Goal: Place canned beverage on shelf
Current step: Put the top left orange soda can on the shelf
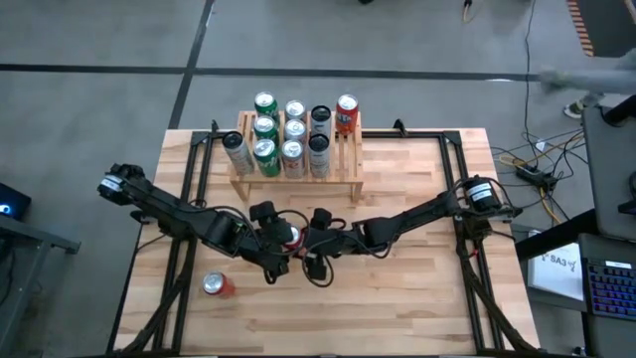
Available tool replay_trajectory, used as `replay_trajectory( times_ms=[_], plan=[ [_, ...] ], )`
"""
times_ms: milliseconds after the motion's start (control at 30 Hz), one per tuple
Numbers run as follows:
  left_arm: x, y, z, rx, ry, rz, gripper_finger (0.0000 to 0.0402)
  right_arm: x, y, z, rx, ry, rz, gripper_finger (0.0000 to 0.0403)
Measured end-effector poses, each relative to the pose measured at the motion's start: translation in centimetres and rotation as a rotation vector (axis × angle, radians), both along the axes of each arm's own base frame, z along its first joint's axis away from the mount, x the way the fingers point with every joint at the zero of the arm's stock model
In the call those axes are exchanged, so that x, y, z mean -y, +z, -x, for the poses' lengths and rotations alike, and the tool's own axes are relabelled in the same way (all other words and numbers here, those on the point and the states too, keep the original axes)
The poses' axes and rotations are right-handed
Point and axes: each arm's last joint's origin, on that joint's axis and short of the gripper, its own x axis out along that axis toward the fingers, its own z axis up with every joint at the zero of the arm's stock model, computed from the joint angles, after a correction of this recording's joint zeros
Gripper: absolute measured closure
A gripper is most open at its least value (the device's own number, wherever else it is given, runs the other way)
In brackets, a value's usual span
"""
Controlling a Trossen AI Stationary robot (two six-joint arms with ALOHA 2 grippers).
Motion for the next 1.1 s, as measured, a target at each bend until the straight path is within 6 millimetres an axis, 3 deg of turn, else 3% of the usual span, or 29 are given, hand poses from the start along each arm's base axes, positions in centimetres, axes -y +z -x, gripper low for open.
replay_trajectory(
  times_ms=[567,1100],
  plan=[
    [-0.27,-0.46,0.68,-0.088,-0.006,-0.037,0.0113,-0.04,0.52,0.19,0.000,0.002,-0.004,0.0102],
    [-0.24,-0.18,0.29,-0.021,0.025,-0.061,0.0113,0.95,0.20,-0.59,0.050,-0.022,-0.022,0.0100]
  ],
)
